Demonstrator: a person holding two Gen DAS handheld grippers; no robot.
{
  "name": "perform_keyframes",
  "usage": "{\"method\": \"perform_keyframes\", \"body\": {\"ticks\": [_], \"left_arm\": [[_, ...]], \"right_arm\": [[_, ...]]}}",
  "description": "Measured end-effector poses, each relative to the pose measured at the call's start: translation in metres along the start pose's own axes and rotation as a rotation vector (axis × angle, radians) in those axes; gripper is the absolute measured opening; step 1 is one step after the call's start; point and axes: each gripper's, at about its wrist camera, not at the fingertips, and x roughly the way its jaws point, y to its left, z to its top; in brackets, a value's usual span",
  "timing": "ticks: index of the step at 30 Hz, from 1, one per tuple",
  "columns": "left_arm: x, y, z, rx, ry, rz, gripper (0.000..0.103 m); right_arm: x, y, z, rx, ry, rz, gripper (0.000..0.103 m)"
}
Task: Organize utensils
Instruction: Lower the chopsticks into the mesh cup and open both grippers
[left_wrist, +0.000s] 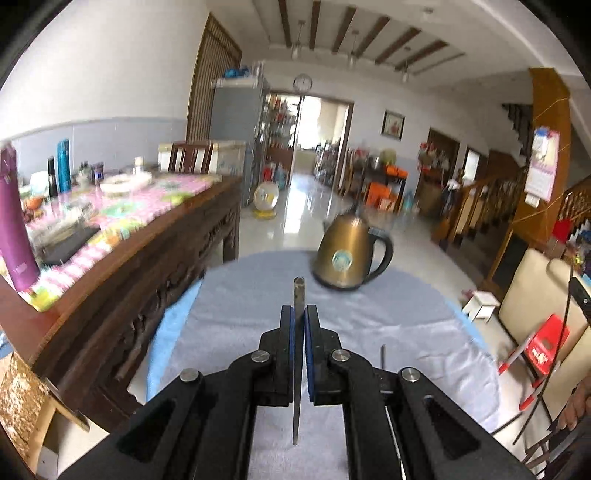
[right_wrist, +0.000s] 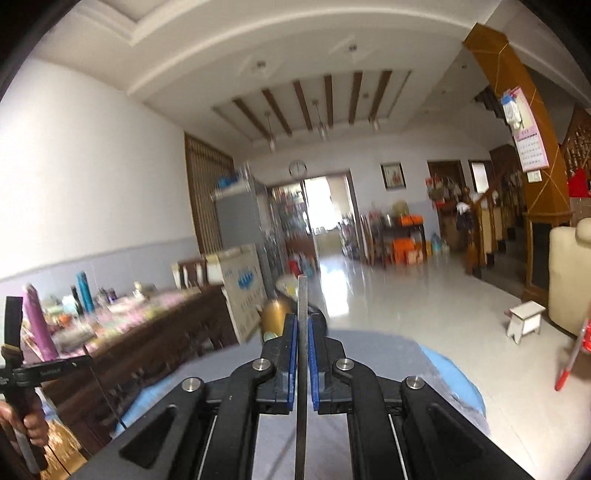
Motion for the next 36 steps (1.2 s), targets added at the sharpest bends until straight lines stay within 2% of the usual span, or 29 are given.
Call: {"method": "perform_keyframes", "body": {"ticks": [5, 8, 13, 20, 27, 36], "left_arm": [[-0.041, -0.011, 0.015, 0.042, -0.072, -0.046, 0.005], [-0.065, -0.018, 0.021, 0.063, -0.092, -0.089, 0.005], [-0.082, -0.028, 0.020, 0.058, -0.074, -0.174, 0.005], [-0.082, -0.045, 0.010, 0.035, -0.050, -0.267, 0.005], [-0.067, -0.062, -0.008, -0.001, 0.002, -0.324, 0.005], [-0.047, -0.079, -0.040, -0.025, 0.044, -0.293, 0.005]], "right_arm": [[-0.017, 0.026, 0.012, 0.060, -0.080, 0.080, 0.006], [-0.012, 0.045, 0.007, 0.086, -0.084, 0.117, 0.006], [0.005, 0.073, -0.019, 0.102, -0.052, 0.132, 0.006], [0.025, 0.103, -0.064, 0.024, -0.067, 0.052, 0.006], [0.026, 0.103, -0.089, -0.007, -0.069, 0.005, 0.006], [0.020, 0.096, -0.113, -0.026, -0.046, -0.008, 0.006]]}}
